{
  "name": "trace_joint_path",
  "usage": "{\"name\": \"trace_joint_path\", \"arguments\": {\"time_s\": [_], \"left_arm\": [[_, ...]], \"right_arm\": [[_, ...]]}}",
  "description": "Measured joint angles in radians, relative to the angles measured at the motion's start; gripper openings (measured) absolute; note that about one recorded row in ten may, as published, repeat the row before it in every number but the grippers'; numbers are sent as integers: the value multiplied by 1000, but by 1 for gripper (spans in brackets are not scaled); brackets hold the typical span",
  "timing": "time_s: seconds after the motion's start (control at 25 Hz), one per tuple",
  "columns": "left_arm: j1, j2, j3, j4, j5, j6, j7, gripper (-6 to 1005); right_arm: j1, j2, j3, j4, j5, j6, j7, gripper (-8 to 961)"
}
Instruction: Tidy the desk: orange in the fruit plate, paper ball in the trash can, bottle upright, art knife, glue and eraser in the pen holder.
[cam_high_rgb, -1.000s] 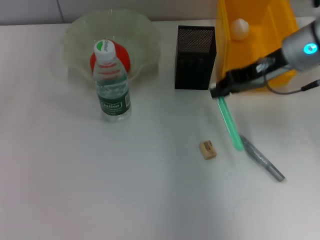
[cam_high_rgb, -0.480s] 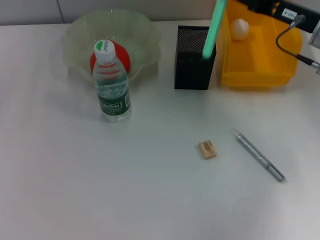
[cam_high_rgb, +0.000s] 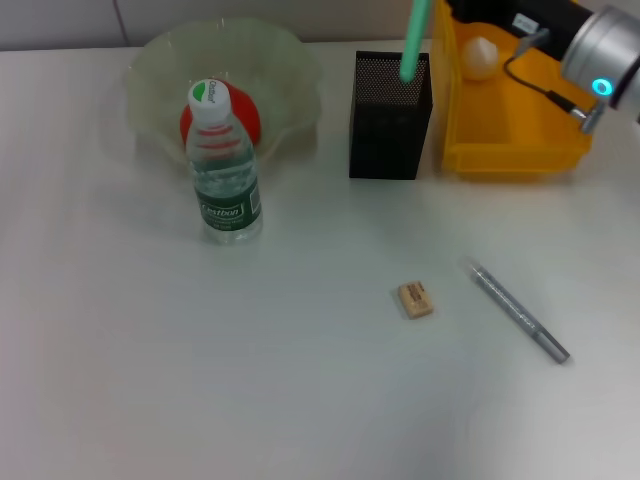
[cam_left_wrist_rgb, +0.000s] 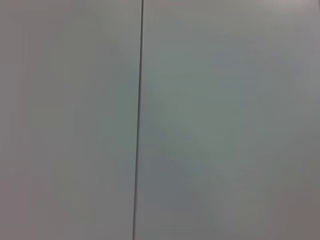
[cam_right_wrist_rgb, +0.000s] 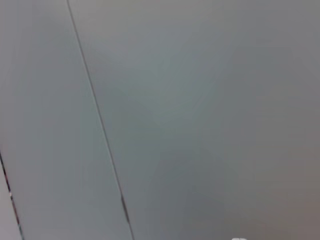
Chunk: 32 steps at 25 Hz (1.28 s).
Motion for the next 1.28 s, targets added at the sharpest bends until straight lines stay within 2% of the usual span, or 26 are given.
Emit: {"name": "trace_joint_path", "arguments": {"time_s": [0.24, 0.52, 0.72, 0.84, 1.0, 1.28], "left_arm": [[3, -1, 1, -10, 0, 3, 4, 714], [12, -1, 2, -19, 0, 7, 7, 713], [21, -2, 1, -37, 0, 25, 7, 713], [21, -2, -3, -46, 0, 33, 7, 713], [23, -1, -2, -47, 0, 36, 7, 713], [33, 0, 0, -47, 0, 45, 7, 713]], "right_arm": [[36, 2, -88, 18, 2, 79, -23, 166], [84, 3, -96, 90, 2, 152, -89, 165], [85, 4, -96, 118, -1, 156, -81, 185], [84, 3, -126, 123, -3, 155, -18, 200], [84, -1, -242, 104, -5, 166, 127, 221], [7, -6, -416, -64, -5, 155, 387, 279]]}}
